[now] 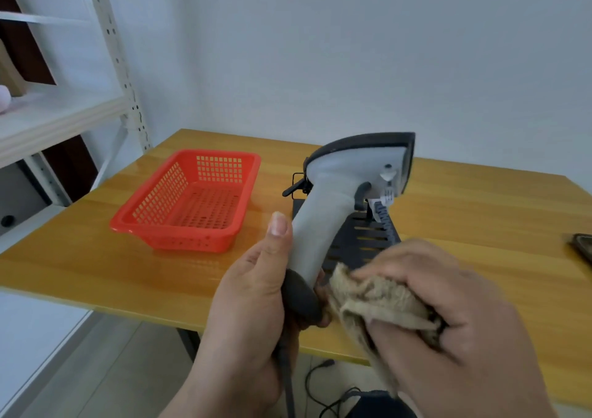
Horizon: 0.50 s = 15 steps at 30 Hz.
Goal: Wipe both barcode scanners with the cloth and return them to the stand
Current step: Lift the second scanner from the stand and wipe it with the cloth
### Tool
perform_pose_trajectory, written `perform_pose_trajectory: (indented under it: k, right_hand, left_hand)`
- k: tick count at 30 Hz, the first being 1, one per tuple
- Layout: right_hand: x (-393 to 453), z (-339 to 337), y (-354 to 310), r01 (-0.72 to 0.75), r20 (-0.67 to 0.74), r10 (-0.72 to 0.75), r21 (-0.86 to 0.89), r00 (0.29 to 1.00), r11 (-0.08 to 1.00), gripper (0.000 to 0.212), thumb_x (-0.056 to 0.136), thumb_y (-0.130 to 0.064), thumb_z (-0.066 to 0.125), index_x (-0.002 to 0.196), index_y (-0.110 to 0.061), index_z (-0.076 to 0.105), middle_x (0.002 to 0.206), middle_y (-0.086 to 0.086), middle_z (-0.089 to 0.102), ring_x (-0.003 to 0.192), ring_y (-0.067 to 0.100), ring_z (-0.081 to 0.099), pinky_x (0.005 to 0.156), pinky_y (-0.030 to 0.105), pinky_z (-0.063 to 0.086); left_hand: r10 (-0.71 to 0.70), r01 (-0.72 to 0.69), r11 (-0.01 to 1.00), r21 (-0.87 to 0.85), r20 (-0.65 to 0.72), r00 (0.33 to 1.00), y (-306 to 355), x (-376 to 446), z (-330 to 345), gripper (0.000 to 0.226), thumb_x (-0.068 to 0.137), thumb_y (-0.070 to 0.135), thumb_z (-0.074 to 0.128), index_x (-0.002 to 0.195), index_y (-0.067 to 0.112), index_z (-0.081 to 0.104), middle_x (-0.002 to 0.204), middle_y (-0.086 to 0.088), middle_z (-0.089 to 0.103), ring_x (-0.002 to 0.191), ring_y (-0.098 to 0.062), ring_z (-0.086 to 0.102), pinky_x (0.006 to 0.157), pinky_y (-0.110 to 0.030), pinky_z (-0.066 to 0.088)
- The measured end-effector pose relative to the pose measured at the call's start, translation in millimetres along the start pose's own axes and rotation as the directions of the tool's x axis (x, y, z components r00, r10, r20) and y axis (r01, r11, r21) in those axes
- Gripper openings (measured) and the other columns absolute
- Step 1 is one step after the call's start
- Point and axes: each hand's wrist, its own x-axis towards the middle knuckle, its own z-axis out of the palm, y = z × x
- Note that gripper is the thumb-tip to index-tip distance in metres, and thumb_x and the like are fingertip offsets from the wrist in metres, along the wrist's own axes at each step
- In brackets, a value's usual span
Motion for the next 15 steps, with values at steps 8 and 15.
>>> perform_pose_trajectory:
  k: [8,15]
  right_hand:
    - [-5.1,2.5,11.1,-0.092,0.124,0.09,0.009,0.988,0.996,0.018,0.068,-0.028,0.059,0.079,-0.033,0.072,0.081,-0.014,0.063,0.067,-0.001,0.061,0.054,0.003,0.037]
    - [-6.8,13.6,9.4,0.028,0.097,-0.022,-0.058,0.995,0.998,0.022,0.078,-0.028,0.066,0.1,-0.03,0.071,0.093,-0.012,0.056,0.08,0.0,0.059,0.068,0.005,0.04]
  left_hand:
    - [-0.145,0.145,0.979,-0.142,0.006,0.989,0.5,3.0,1.6,0.041,0.062,0.046,0.071,0.071,0.006,0.072,0.056,-0.013,0.059,0.046,-0.02,0.055,0.054,-0.031,0.043]
    - [-0.193,0.214,0.963,-0.162,0.138,0.971,7.7,0.1,6.2,0.053,0.065,0.045,0.068,0.096,0.002,0.07,0.065,-0.014,0.059,0.057,-0.024,0.057,0.055,-0.032,0.05]
